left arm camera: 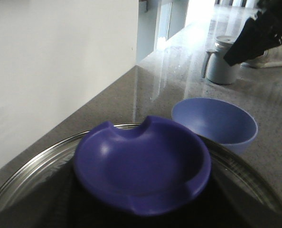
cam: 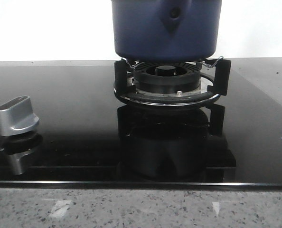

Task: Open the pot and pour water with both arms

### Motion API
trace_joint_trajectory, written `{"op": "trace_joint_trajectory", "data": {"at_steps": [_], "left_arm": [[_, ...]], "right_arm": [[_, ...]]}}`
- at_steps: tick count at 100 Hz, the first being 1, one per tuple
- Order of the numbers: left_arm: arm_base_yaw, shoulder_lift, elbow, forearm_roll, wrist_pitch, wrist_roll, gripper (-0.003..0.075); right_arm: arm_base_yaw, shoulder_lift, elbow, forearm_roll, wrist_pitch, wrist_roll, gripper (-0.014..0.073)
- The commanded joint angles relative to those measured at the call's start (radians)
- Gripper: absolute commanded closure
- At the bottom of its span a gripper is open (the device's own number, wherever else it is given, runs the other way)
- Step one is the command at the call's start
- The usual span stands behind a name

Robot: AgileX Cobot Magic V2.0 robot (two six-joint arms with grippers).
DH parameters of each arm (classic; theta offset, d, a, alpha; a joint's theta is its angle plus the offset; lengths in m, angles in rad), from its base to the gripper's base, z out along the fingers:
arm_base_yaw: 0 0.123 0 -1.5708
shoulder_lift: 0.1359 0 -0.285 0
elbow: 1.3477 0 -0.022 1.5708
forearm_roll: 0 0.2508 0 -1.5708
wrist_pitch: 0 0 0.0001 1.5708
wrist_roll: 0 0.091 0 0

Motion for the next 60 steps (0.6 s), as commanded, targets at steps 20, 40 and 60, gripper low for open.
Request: {"op": "trace_joint_trajectory", "data": {"at_steps": [20,40,60], "left_arm": [[-0.014,-0.028,-0.037,-0.094,0.01,0.044,0.0498],[-0.014,-0.028,-0.037,-0.094,0.006,0.055,0.0499],[-0.014,-0.005,-0.037,-0.094,0.008,0.055,0.0499]], "right_arm": [[-0.004,-0.044,-0.03,0.034,-0.028,-0.007,0.0221],[-0.004,-0.042,-0.03,0.04,-0.035,-0.007,0.0221],[-0.004,-0.042,-0.03,0.049,-0.036,-0.007,0.0221]]}}
